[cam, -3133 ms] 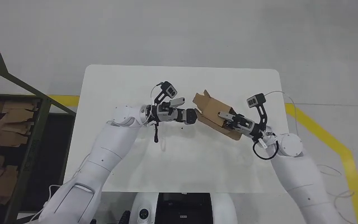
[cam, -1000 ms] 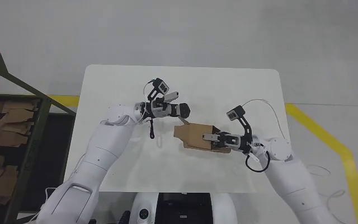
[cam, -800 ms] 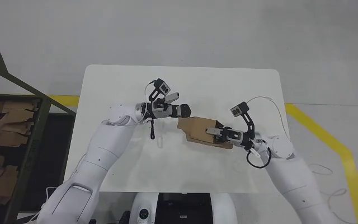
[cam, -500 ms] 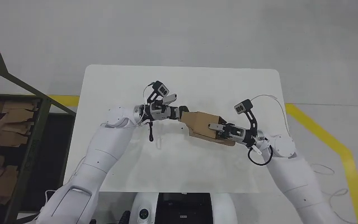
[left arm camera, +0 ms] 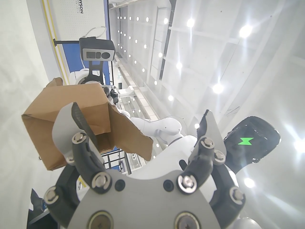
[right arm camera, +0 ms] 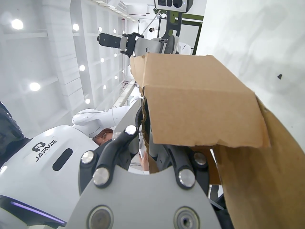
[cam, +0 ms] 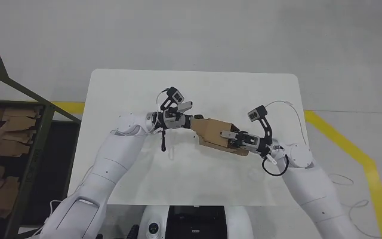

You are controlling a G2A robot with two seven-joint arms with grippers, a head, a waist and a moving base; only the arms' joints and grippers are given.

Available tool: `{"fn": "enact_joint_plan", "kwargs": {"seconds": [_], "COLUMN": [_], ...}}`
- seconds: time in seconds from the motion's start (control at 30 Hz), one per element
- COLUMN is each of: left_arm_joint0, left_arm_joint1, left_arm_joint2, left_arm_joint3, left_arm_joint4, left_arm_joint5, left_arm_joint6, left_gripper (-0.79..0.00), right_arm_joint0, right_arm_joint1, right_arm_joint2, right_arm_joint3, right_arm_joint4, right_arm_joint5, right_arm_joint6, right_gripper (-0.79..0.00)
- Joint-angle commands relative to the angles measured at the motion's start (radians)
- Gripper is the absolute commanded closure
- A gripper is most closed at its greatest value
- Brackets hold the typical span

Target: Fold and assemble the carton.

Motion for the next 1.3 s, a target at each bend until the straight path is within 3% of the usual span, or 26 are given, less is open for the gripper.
{"fn": "enact_joint_plan", "kwargs": {"seconds": [0.0, 0.5, 0.93, 1.27], "left_arm_joint0": [-0.001, -0.007, 0.001, 0.001], "left_arm_joint1": [-0.001, 0.009, 0.029, 0.035], "left_arm_joint2": [0.004, -0.010, -0.001, 0.015], "left_arm_joint3": [0.002, 0.007, -0.074, -0.113], "left_arm_joint4": [-0.002, 0.098, 0.326, 0.401], "left_arm_joint5": [0.000, -0.006, 0.004, 0.013], "left_arm_joint6": [0.000, 0.032, 0.098, 0.129], "left_gripper": [-0.785, -0.785, -0.785, -0.785], "right_arm_joint0": [0.001, -0.015, -0.046, -0.045], "right_arm_joint1": [0.000, 0.009, 0.016, 0.015], "right_arm_joint2": [-0.001, 0.064, 0.086, 0.074], "right_arm_joint3": [0.001, 0.018, -0.018, -0.026], "right_arm_joint4": [0.000, 0.012, -0.020, -0.048], "right_arm_joint5": [0.002, -0.010, 0.006, 0.016], "right_arm_joint6": [0.000, -0.023, -0.022, -0.036], "right_gripper": [0.000, 0.000, 0.000, 0.000]}}
